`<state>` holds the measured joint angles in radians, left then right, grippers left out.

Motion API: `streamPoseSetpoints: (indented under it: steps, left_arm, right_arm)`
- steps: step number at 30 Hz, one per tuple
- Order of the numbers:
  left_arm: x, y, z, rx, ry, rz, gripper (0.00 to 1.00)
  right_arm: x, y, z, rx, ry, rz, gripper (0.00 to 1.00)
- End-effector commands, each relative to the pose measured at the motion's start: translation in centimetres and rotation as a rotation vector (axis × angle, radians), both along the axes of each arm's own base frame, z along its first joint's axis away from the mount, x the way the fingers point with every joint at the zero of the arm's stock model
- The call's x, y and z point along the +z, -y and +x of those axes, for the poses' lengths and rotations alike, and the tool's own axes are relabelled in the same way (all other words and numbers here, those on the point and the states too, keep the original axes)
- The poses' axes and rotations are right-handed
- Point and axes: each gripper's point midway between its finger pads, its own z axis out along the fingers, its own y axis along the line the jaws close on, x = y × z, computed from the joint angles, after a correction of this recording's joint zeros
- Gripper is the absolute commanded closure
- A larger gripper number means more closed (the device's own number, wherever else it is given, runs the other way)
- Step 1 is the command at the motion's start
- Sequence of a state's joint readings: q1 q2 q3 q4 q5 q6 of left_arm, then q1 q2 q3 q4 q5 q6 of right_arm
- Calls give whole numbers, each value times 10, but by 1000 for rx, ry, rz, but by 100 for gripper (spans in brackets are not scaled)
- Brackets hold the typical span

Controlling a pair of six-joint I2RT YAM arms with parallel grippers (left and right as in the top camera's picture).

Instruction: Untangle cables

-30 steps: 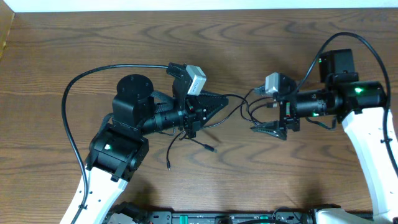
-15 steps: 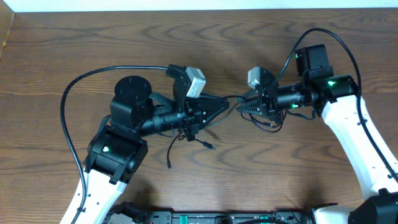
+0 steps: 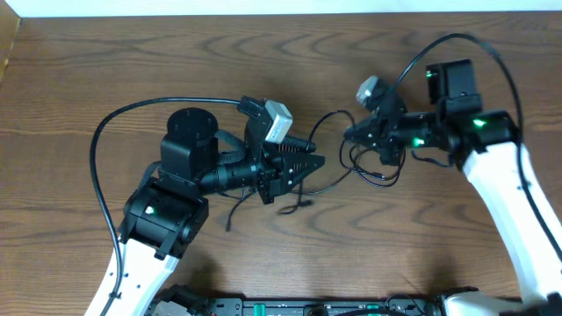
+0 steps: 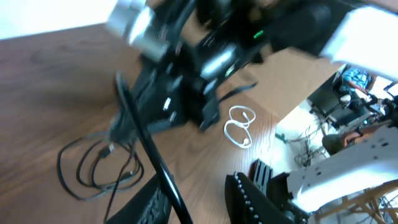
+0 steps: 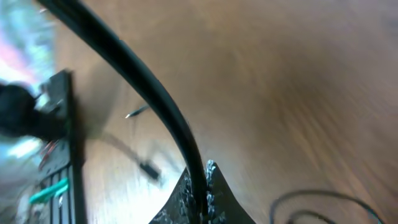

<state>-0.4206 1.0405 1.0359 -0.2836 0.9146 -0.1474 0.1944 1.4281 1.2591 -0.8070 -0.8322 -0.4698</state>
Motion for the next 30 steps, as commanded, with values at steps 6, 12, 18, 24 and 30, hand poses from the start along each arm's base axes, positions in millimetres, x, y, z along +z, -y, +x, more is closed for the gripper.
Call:
streamPoseSetpoints:
  steps: [6,12,18,24,30]
  left_arm:
    - [-15,-1,-5,-38,9,55,67]
    - [-28,-6,-4,-13,-17,107,67]
    - [-38,-10,-3,7,-23,148,67]
    - [-39,-11,-4,5,-22,156,67]
    - [-41,-11,-5,-3,-9,165,67]
  right_arm:
    - [131,33,-9,-301,205,20,99]
    - [181,54,-20,-433,273,1,99]
    - [217,93,-21,-619,373,-76,99]
    - [240,162,-16,-939,420,-154,99]
    - [265,216,-11,-1149,455,-119,99]
